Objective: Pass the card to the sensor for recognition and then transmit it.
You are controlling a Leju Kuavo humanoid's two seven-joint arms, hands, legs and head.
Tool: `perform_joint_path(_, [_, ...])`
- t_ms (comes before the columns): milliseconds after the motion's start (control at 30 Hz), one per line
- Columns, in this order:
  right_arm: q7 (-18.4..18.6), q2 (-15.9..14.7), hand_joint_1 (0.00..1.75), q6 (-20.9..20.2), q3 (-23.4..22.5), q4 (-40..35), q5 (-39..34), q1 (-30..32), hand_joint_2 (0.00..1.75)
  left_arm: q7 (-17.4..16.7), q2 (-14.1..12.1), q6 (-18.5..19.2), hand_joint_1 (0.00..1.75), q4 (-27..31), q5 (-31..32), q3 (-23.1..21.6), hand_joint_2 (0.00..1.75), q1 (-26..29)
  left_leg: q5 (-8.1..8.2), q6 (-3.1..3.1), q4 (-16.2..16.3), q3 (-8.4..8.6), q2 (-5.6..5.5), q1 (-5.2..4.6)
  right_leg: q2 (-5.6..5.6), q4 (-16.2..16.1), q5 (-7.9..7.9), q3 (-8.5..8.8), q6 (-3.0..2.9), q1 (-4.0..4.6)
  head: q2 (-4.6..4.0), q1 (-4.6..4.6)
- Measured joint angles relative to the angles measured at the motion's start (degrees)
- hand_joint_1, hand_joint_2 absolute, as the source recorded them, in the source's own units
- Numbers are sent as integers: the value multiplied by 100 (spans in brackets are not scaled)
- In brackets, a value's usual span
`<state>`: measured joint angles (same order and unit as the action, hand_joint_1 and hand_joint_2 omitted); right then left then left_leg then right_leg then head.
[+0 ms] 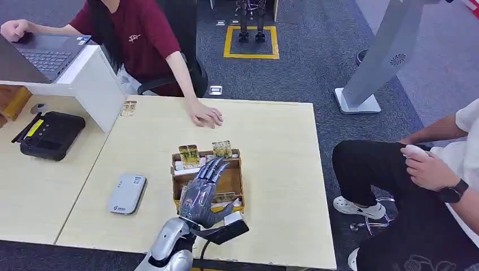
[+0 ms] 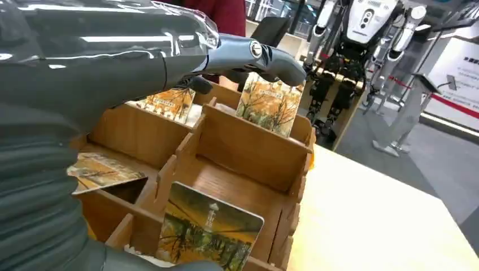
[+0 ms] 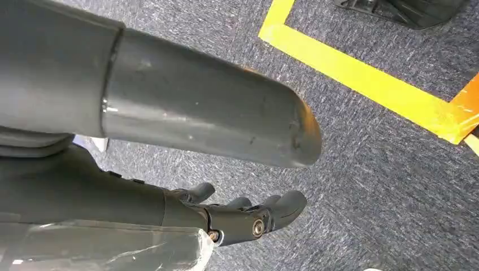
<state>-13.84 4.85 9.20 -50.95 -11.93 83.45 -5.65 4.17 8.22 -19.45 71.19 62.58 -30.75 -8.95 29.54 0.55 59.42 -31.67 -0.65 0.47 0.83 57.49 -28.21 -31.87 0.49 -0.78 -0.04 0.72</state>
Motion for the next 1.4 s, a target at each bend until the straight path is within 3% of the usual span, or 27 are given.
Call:
perform_joint_path(633, [4, 22, 0, 4, 11, -22, -66, -6, 0, -52, 2, -61, 0, -214, 57, 0, 175, -36, 0, 0, 0, 0, 0, 0, 0, 0, 0, 0, 0, 0, -2, 2])
perform_joint_path(667, [11, 22, 0, 4, 13, -22, -66, -6, 0, -52, 2, -61, 7, -214, 61, 0, 175, -36, 0, 0, 0, 0, 0, 0, 0, 0, 0, 0, 0, 0, 0, 0])
perform_joint_path(733, [18, 22, 0, 7, 13, -22, -66, -6, 0, -52, 2, -59, 175, -214, 61, 0, 175, -38, 0, 0, 0, 0, 0, 0, 0, 0, 0, 0, 0, 0, 0, 0])
perform_joint_path(1400, [4, 22, 0, 9, 20, -31, -131, -5, 0, -46, 0, 70, 175, -221, 35, 0, 175, -100, 0, 0, 0, 1, 0, 0, 0, 0, 0, 1, 0, 0, 0, 2])
